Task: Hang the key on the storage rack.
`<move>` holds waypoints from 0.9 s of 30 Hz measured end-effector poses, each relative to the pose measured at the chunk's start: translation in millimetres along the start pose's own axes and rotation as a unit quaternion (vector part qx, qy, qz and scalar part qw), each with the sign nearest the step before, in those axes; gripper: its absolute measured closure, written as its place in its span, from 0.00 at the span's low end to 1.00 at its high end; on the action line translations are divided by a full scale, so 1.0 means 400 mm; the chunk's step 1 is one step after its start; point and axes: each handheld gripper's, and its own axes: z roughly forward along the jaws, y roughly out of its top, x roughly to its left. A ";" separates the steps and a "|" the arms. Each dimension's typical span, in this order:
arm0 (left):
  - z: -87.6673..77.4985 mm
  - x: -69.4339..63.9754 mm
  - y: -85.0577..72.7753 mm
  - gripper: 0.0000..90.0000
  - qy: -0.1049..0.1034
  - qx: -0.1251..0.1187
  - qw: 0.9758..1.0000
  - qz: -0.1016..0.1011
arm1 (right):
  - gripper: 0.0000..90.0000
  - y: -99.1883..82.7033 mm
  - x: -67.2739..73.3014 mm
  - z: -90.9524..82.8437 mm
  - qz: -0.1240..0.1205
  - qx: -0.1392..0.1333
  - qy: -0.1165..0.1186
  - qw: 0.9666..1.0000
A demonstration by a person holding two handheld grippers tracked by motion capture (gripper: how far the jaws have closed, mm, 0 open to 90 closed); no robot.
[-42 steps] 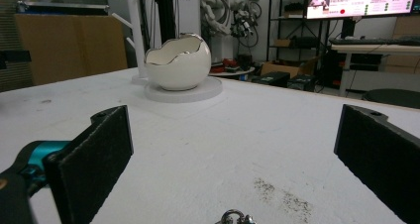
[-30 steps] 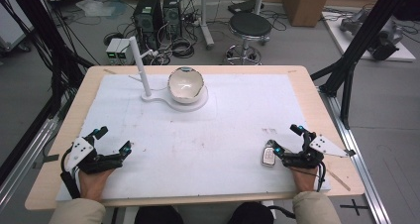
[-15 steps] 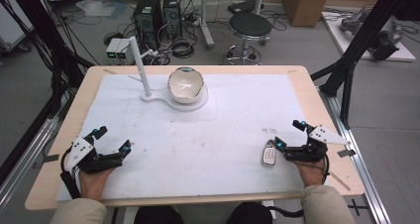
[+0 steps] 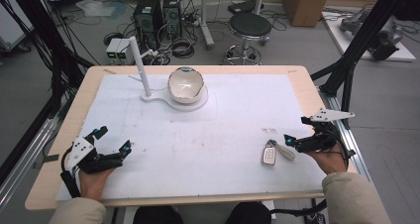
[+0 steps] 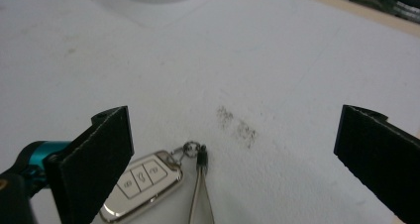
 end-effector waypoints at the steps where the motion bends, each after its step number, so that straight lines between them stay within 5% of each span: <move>1: 0.000 0.000 0.000 0.02 0.000 0.000 1.000 -0.001 | 0.01 0.000 -0.001 0.002 -0.003 0.017 -0.001 1.000; 5: 0.000 -0.001 0.000 0.02 -0.002 -0.001 1.000 0.000 | 0.01 -0.005 0.002 0.015 -0.005 0.078 -0.003 0.997; 12: -0.001 0.000 0.000 0.02 -0.001 -0.001 1.000 0.000 | 0.01 -0.024 0.016 0.054 -0.010 0.170 -0.004 0.985; 18: -0.001 0.000 0.000 0.02 0.000 -0.001 1.000 0.000 | 0.09 -0.053 0.019 0.077 -0.002 0.198 0.002 0.980; 27: -0.001 0.000 0.000 0.02 0.000 -0.001 1.000 -0.001 | 0.37 -0.060 0.012 0.089 0.019 0.217 0.016 0.976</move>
